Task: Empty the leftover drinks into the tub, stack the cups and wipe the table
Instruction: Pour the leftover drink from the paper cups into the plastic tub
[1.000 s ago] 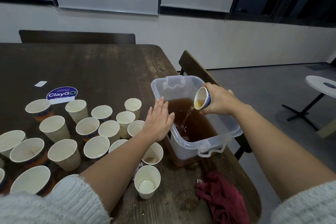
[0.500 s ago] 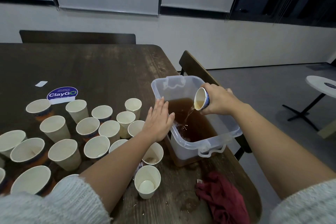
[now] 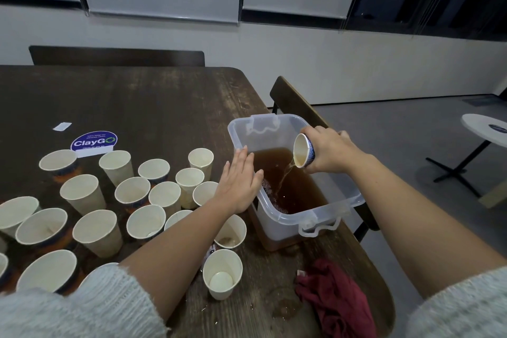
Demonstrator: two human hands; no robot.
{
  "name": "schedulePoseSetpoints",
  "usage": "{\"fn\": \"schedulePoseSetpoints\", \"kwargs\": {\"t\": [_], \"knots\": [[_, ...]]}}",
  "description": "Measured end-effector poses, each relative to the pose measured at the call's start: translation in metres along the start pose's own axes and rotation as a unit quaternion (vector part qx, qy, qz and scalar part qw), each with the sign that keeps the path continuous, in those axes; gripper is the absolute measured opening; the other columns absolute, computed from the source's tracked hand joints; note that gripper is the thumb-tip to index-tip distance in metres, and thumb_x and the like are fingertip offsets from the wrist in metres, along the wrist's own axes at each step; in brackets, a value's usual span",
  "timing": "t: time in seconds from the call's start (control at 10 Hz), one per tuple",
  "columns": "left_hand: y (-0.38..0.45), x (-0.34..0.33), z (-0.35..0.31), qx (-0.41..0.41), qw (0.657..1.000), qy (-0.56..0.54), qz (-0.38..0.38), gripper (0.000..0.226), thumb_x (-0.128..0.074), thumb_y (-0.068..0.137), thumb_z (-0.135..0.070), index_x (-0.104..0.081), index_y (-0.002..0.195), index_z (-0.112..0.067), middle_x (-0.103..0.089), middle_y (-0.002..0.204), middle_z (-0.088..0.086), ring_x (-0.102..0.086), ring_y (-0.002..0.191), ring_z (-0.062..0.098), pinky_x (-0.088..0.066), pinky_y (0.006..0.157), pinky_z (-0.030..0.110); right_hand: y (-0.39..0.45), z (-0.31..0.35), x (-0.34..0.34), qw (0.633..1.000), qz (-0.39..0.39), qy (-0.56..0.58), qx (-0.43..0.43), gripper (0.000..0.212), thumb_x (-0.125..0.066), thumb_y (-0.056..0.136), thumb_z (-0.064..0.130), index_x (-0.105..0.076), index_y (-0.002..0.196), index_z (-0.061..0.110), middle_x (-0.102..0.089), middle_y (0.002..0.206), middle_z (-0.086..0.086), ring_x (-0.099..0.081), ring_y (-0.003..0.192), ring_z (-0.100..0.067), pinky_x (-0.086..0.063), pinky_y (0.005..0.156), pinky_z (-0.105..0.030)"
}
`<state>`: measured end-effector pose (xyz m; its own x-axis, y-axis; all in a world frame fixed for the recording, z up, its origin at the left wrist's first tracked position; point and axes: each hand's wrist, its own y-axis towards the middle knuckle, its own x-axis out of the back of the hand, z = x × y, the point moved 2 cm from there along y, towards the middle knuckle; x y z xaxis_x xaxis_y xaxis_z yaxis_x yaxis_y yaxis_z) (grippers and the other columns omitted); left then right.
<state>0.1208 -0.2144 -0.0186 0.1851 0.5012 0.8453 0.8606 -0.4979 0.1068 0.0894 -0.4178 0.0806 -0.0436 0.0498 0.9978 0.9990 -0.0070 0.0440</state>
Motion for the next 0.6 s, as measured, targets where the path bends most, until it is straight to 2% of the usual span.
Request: {"fn": "schedulePoseSetpoints", "kwargs": {"t": [0.6], "knots": [[0.0001,0.0002,-0.0003,0.0,1.0,-0.006,0.007,0.057,-0.022,0.104,-0.037,-0.008,0.154,-0.011,0.007,0.162,0.003,0.012,0.148,0.013,0.005,0.119,0.038,-0.0008,0.0082,0.0018,0.995,0.021,-0.095,0.031,0.08,-0.079,0.073,0.044,-0.034,0.137,0.025,-0.049,0.131,-0.004,-0.045,0.123,-0.025,-0.033,0.107,-0.052]]}}
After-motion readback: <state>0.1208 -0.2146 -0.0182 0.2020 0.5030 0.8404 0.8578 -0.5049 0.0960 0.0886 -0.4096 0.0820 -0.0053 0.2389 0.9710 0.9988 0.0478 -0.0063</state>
